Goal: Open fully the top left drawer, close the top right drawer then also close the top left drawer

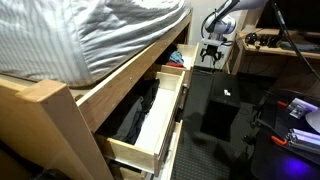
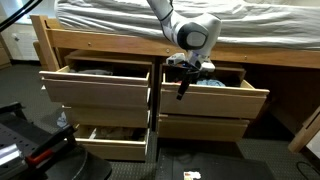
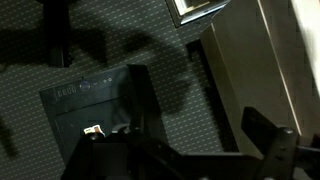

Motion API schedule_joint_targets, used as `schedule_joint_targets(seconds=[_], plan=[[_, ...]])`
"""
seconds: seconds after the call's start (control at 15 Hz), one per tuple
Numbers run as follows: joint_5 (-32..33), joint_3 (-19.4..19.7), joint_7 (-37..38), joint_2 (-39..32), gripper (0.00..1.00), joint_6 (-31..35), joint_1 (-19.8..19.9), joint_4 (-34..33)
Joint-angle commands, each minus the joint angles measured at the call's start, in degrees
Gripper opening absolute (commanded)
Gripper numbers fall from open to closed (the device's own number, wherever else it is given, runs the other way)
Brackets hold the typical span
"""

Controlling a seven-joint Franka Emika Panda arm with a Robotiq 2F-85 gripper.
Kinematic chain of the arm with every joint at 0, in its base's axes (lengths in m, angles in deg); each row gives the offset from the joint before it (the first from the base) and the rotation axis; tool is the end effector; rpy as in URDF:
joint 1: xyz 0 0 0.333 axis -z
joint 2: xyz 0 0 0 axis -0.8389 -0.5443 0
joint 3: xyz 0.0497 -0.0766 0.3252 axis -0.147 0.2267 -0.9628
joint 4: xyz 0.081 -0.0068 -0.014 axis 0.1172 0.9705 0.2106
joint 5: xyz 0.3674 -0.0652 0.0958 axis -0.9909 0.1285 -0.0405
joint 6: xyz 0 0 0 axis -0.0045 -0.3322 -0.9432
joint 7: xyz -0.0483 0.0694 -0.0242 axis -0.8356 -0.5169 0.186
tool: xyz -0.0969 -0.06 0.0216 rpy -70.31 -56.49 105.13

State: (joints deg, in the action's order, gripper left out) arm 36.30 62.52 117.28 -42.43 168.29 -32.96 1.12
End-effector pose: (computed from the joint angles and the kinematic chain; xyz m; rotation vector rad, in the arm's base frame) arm 0.6103 -0.3814 0.1031 -2.1653 2.1135 0.2238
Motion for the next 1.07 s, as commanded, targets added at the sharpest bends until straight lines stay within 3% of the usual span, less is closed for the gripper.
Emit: schedule_joint_targets(seconds=[0.0,0.53,0.67,1.0], plan=[[-1.0,-0.7,-0.6,-4.6,1.00,-0.1,0.5,-3.5],[-1.9,-1.0,0.1,-7.6,1.00,4.7,-0.4,-3.4],[-5.6,-5.3,-3.8,-10.2,1.00,9.6,1.6,-5.1],[-8.2,-12.1,-13.7,-15.2,1.00,17.2,-0.2,-7.5]])
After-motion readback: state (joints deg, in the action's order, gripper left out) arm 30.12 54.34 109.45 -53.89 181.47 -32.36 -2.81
